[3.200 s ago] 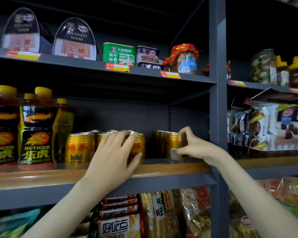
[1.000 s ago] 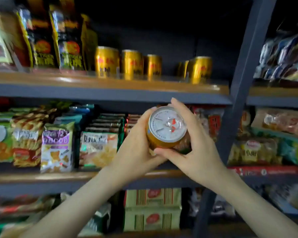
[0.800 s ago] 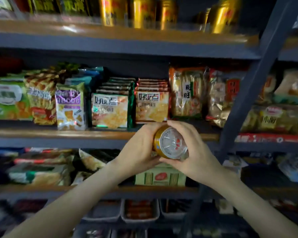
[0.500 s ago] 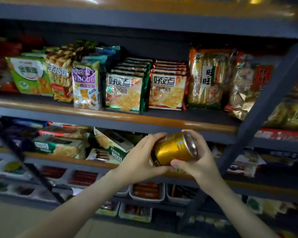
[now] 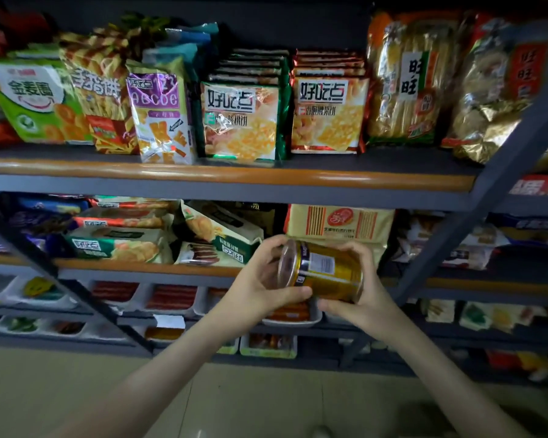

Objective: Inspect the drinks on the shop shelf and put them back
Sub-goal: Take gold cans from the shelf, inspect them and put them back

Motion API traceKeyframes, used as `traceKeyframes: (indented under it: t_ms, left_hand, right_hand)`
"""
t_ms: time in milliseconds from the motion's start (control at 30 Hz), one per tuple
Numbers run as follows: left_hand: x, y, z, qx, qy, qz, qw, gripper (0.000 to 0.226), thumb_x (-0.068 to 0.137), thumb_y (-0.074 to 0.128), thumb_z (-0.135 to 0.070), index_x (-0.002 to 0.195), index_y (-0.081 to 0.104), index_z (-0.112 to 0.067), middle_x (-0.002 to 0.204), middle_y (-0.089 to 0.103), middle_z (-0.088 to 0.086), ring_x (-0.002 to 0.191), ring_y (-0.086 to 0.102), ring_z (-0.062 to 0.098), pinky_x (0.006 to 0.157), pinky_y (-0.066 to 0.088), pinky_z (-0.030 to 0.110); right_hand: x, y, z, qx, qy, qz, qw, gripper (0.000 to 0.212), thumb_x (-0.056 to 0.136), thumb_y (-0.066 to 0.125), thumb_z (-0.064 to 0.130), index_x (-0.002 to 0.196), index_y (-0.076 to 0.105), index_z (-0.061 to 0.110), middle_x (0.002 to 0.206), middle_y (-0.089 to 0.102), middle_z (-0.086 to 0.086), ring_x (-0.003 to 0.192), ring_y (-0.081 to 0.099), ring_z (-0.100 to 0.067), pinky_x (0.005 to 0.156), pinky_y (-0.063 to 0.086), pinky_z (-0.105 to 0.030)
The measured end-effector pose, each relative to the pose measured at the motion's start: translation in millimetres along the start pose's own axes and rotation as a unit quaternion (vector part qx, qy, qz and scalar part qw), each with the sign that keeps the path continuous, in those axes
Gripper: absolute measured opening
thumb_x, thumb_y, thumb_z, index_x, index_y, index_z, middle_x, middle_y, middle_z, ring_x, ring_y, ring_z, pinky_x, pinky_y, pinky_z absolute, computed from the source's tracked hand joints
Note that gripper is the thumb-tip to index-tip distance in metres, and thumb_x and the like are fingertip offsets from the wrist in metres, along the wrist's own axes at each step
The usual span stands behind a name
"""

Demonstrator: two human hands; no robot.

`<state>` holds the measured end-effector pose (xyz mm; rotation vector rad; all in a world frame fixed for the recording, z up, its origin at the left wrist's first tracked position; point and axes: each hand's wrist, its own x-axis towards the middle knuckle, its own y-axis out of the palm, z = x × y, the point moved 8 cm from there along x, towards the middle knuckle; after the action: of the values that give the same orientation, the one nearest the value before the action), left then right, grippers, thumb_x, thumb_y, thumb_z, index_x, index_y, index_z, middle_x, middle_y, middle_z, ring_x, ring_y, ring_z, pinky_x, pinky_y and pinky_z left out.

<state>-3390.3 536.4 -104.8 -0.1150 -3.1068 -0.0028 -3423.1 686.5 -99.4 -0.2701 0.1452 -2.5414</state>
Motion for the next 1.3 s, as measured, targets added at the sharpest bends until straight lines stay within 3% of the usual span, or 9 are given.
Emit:
traceKeyframes:
  t_ms: [167, 333, 500, 633, 733, 900, 1033, 1167, 1300]
  left_hand:
    - [-8, -12, -2, 0.072, 0.056, 0.03, 0.995, 0.068, 0.07, 0.082, -0.029, 0.128, 0.047, -0.034, 0.129, 0.054, 0.0, 0.124, 0.053, 0.024, 0.098, 0.048, 0.052]
    - [-6, -8, -29, 0.261, 0.182, 0.038, 0.947, 0.068, 0.073, 0.082, -0.028, 0.127, 0.041, -0.039, 0.127, 0.047, -0.017, 0.122, 0.047, 0.0, 0.095, 0.042, 0.015]
    - [-3, 0, -45, 0.288, 0.233, 0.038, 0.928, 0.062, 0.077, 0.074, -0.031, 0.129, 0.04, -0.036, 0.127, 0.045, -0.021, 0.123, 0.042, -0.008, 0.097, 0.035, 0.008]
    - [13, -10, -36, 0.185, 0.13, 0.018, 0.974, 0.082, 0.065, 0.08, -0.047, 0.135, 0.037, -0.039, 0.132, 0.049, -0.015, 0.125, 0.049, 0.003, 0.099, 0.046, 0.025]
    - [24, -5, -33, 0.139, 0.1, 0.048, 0.984, 0.086, 0.068, 0.08, -0.051, 0.14, 0.04, -0.026, 0.138, 0.048, -0.001, 0.127, 0.05, 0.015, 0.1, 0.049, 0.04]
    - [34, 10, -54, 0.121, 0.105, 0.134, 0.978, 0.07, 0.079, 0.076, -0.037, 0.14, 0.041, -0.036, 0.137, 0.047, -0.006, 0.122, 0.051, 0.015, 0.091, 0.049, 0.03]
    - [45, 14, -61, 0.139, 0.082, 0.133, 0.978, 0.071, 0.069, 0.08, -0.036, 0.133, 0.049, -0.036, 0.109, 0.058, -0.007, 0.108, 0.059, 0.02, 0.089, 0.054, 0.041]
    - [51, 20, -49, 0.117, 0.01, 0.094, 0.989, 0.062, 0.058, 0.081, -0.047, 0.114, 0.059, -0.031, 0.1, 0.064, -0.008, 0.097, 0.065, 0.019, 0.081, 0.057, 0.038]
    - [47, 20, -30, 0.073, -0.103, 0.038, 0.991, 0.066, 0.064, 0.08, -0.058, 0.111, 0.06, -0.016, 0.104, 0.068, 0.01, 0.079, 0.069, 0.017, 0.067, 0.057, 0.029]
  right_hand:
    - [-4, 15, -15, -0.052, -0.001, -0.021, 0.998, 0.075, 0.074, 0.079, -0.001, 0.126, 0.033, 0.027, 0.118, 0.046, 0.03, 0.111, 0.055, 0.0, 0.084, 0.051, -0.019]
    - [3, 12, -19, -0.09, -0.021, -0.07, 0.993, 0.087, 0.069, 0.085, 0.008, 0.115, 0.035, 0.063, 0.127, 0.044, 0.012, 0.116, 0.052, -0.001, 0.092, 0.046, -0.019]
    - [10, 3, -13, -0.09, -0.052, -0.115, 0.988, 0.077, 0.063, 0.085, 0.031, 0.118, 0.037, 0.056, 0.129, 0.046, 0.007, 0.12, 0.05, -0.007, 0.096, 0.045, -0.021]
    - [10, 1, -14, 0.016, 0.034, -0.05, 0.998, 0.076, 0.062, 0.091, 0.023, 0.122, 0.045, 0.03, 0.123, 0.053, 0.006, 0.113, 0.056, 0.0, 0.087, 0.048, -0.02]
    - [6, 5, -15, 0.134, 0.103, 0.01, 0.986, 0.088, 0.053, 0.09, 0.049, 0.126, 0.05, 0.024, 0.119, 0.064, 0.0, 0.111, 0.062, -0.016, 0.085, 0.052, -0.029]
    - [4, 2, -6, 0.291, 0.186, 0.028, 0.938, 0.098, 0.048, 0.087, 0.06, 0.126, 0.052, 0.012, 0.094, 0.071, -0.013, 0.07, 0.068, -0.026, 0.055, 0.055, -0.034]
    - [5, -14, -3, 0.323, 0.241, 0.026, 0.915, 0.07, 0.08, 0.048, 0.064, 0.119, 0.058, 0.007, 0.066, 0.062, -0.02, 0.044, 0.058, -0.026, 0.039, 0.047, -0.026]
    - [10, -22, 1, 0.341, 0.222, 0.07, 0.911, 0.075, 0.065, 0.065, 0.074, 0.115, 0.069, 0.017, 0.099, 0.065, -0.028, 0.075, 0.066, -0.037, 0.055, 0.056, -0.038]
    - [13, -31, 8, 0.362, 0.18, 0.046, 0.914, 0.094, 0.053, 0.092, 0.042, 0.134, 0.049, 0.024, 0.13, 0.055, -0.02, 0.092, 0.065, -0.041, 0.062, 0.058, -0.041]
